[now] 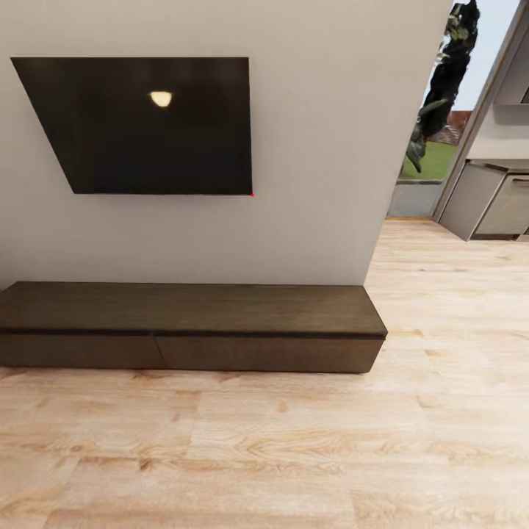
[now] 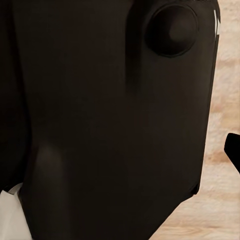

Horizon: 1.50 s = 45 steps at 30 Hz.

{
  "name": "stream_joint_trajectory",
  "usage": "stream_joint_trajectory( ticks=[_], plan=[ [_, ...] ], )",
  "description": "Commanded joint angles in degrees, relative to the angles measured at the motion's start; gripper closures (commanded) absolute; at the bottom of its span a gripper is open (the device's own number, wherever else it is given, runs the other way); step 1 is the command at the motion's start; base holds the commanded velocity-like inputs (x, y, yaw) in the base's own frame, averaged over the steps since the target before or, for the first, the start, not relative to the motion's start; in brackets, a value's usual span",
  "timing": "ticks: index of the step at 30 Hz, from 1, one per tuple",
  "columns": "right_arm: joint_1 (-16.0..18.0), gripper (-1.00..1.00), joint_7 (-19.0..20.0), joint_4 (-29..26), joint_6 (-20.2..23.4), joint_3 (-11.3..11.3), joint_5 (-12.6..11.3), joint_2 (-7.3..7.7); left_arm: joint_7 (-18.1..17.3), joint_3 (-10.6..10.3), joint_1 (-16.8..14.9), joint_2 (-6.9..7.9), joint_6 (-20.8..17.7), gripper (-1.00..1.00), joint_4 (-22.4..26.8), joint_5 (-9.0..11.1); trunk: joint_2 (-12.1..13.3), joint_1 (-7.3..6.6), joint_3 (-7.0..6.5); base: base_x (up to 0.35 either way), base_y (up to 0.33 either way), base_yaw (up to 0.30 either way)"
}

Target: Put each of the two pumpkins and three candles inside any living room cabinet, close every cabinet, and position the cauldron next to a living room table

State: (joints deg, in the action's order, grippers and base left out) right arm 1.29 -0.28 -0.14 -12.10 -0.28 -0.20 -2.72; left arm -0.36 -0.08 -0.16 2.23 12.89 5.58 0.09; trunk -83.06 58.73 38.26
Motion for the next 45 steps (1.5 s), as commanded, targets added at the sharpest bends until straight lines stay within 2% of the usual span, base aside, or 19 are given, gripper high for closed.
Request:
stream_joint_trajectory(
  ticks=[1,4,7,9,12,13,15,17,20,24,27,33,38,39,41,42,43,44,45],
  plan=[
    [0.03,-1.00,-0.06,0.05,-0.20,-0.06,-0.03,-0.01,-0.08,-0.01,-0.01,0.11,0.23,-1.00,0.70,0.06,-0.02,0.00,0.04,0.000,0.000,-0.002],
    [0.03,-1.00,-0.08,0.05,-0.21,0.06,-0.01,-0.02,-2.48,0.29,-0.06,1.99,0.02,-1.00,6.40,0.30,-0.02,0.00,0.04,0.000,0.000,0.000],
    [0.03,-1.00,-0.04,0.05,-0.21,0.15,0.06,-0.01,-9.35,0.81,-0.09,5.09,-3.03,-1.00,13.44,1.60,-0.02,0.00,0.04,0.000,0.000,0.000],
    [0.03,-1.00,-0.02,-0.03,-0.36,0.11,-0.01,-0.08,-17.63,1.47,-0.07,8.52,-13.18,-1.00,21.76,3.58,-0.02,0.00,0.04,0.000,0.000,0.000],
    [0.03,-1.00,-0.09,-0.48,-1.30,-0.02,-0.22,-0.11,-29.38,3.43,0.01,14.43,-34.42,-1.00,38.55,6.37,-0.02,0.00,0.04,0.000,0.000,0.000],
    [0.03,-1.00,-0.10,-0.73,-1.44,-0.05,-0.35,-0.11,-31.18,4.04,0.06,15.37,-37.48,-1.00,41.46,6.77,-0.02,0.00,0.04,0.000,0.000,0.000],
    [0.03,-1.00,-0.15,-2.09,-1.81,-0.07,-1.46,-0.08,-37.28,6.50,0.17,17.97,-47.53,-1.00,52.11,7.75,-0.02,0.00,0.04,0.000,0.000,0.000],
    [0.03,-1.00,-0.44,-3.14,-1.97,-0.02,-2.43,-0.08,-41.06,8.93,0.22,19.26,-55.85,-1.00,61.25,8.14,-0.02,0.00,0.04,0.000,0.000,0.000],
    [0.03,-1.00,-0.66,-3.62,-2.44,-0.06,-3.03,0.02,-42.99,12.63,0.24,19.66,-64.91,-1.00,71.33,8.35,-0.02,0.00,0.04,0.000,0.000,0.000],
    [0.03,-1.00,-0.91,-3.60,-2.69,-0.12,-3.46,0.30,-43.89,15.92,-0.36,19.74,-69.28,-1.00,80.48,8.63,-0.02,0.00,0.04,0.000,0.000,0.000],
    [0.03,-1.00,-0.99,-3.71,-3.20,-0.16,-3.48,0.40,-44.23,16.51,-0.90,19.61,-69.78,-1.00,81.89,9.08,-0.02,0.00,0.04,0.000,0.000,0.000],
    [0.03,-1.00,-0.80,-3.92,-4.10,0.31,-3.21,0.30,-44.65,16.51,-1.24,19.00,-69.72,-1.00,81.95,12.94,-0.02,0.00,0.04,0.000,0.000,0.000],
    [0.15,-1.00,3.38,-9.55,-3.70,-0.56,-4.82,0.14,-44.52,16.37,-1.32,15.44,-69.68,-1.00,81.56,13.64,-0.02,0.00,0.04,0.000,0.000,0.000],
    [0.17,-1.00,6.34,-13.61,-2.62,-1.81,-7.43,0.19,-44.52,16.36,-1.32,14.58,-69.68,-1.00,81.38,13.73,-0.02,0.00,0.04,0.000,0.000,0.000],
    [0.18,-1.00,13.78,-21.92,3.10,-6.31,-17.24,0.38,-44.62,16.32,-1.36,13.10,-69.67,-1.00,79.86,13.82,-0.02,0.00,0.04,0.000,0.000,0.000],
    [0.18,-1.00,15.66,-23.64,5.21,-7.38,-20.06,0.46,-44.66,16.30,-1.37,12.76,-69.67,-1.00,79.35,13.83,-0.02,0.00,0.04,0.000,0.000,0.000],
    [0.23,-1.00,20.48,-27.96,11.87,-9.55,-28.26,0.69,-44.73,16.23,-1.39,11.82,-69.67,-1.00,77.94,13.86,-0.02,0.00,0.04,0.000,0.000,0.000],
    [0.29,-1.00,21.69,-29.14,14.06,-10.03,-30.79,0.78,-44.77,16.24,-1.42,11.54,-69.67,-1.00,77.55,13.86,-0.02,0.00,0.04,0.000,0.000,0.000],
    [0.60,-1.00,23.45,-31.25,18.08,-10.73,-35.35,0.99,-44.82,16.24,-1.43,11.09,-69.67,-1.00,76.84,13.90,-0.02,0.00,0.04,0.000,0.000,0.000]
  ],
)
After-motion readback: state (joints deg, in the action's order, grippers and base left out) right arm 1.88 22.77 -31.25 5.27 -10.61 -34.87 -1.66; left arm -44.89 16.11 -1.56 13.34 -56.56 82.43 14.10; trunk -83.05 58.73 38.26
